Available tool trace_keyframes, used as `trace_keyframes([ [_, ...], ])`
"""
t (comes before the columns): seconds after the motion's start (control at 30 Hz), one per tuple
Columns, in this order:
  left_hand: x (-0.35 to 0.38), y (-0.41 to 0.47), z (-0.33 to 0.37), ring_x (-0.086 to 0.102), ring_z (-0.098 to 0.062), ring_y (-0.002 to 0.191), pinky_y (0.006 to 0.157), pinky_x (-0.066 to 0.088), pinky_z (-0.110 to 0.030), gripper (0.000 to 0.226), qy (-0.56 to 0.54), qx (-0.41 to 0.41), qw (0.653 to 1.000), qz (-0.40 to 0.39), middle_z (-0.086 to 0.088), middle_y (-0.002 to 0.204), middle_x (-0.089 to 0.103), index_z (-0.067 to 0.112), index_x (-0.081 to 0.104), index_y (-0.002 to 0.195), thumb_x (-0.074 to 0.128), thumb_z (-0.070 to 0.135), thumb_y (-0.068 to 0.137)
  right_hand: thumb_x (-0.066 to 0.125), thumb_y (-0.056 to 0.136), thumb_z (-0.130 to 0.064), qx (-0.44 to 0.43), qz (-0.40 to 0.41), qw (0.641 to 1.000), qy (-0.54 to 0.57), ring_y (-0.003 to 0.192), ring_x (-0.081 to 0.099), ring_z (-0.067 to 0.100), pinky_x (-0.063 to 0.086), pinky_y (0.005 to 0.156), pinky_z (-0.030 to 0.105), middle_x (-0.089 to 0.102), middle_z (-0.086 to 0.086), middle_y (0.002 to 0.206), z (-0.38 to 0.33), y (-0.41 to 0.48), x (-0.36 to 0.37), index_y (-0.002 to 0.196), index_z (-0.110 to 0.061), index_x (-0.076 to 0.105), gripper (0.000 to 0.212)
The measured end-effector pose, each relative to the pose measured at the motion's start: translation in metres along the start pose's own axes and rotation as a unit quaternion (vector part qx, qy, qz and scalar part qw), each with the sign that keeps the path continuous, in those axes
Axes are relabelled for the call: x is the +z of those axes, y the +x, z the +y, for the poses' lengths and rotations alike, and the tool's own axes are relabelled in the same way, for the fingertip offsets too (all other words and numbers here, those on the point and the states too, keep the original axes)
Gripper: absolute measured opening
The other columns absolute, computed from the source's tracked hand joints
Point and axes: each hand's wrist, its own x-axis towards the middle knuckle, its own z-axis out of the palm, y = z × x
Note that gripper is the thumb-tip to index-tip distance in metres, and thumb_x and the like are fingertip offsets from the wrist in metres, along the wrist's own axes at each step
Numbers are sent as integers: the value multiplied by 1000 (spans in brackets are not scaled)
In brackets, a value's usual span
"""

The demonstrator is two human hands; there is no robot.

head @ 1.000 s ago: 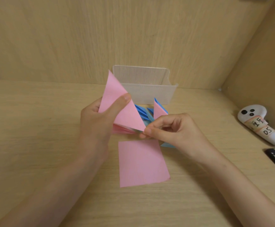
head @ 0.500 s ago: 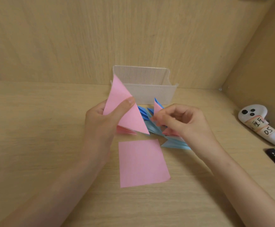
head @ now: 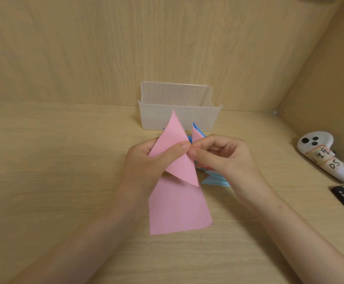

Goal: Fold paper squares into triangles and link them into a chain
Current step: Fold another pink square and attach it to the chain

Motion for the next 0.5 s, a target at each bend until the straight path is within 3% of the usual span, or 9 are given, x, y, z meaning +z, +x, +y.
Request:
trace_keyframes([
  [0.23,-3,1,3,67,-12,61,55,51,-19,2,8,-4,1000,-22,-3,71,74,13,74,74,75,15,75,67,79,3,3,-15,1000,13,59,62,14,52,61,21,68,12,68,-2,-1,2,75,-1,68,5],
  [0.5,-3,1,1,65,-12,62,54,49,-18,6,-10,-6,1000,6,-6,75,74,13,76,74,74,19,76,69,79,0,2,-31,1000,-4,60,63,12,51,60,20,69,6,66,-2,-1,2,73,-6,70,9],
])
